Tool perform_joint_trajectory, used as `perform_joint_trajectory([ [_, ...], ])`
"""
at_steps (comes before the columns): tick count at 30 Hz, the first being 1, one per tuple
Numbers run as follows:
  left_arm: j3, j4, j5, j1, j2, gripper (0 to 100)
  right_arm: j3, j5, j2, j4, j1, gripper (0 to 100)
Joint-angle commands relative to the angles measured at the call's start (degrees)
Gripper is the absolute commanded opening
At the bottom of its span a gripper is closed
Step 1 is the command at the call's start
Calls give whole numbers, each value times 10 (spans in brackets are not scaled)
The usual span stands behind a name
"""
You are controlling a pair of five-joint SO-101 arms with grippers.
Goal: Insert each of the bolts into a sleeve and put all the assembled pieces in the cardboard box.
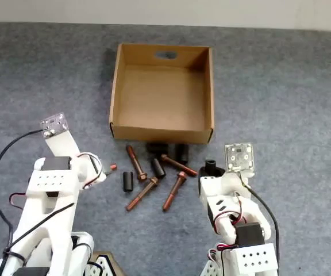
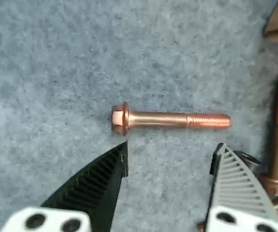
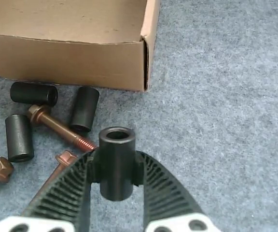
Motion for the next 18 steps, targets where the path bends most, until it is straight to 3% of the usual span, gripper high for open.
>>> perform_joint_trajectory([
  [1,3,-6,-4,2,-4,288,-2,-2,-9,2,6,5],
  [6,32,10,80,3,0,290,-2,-1,-9,2,6,5],
  [12,56,-92,185,-14,1,290,-2,-1,-9,2,6,5],
  [18,66,-157,244,-15,2,290,-2,-1,-9,2,6,5],
])
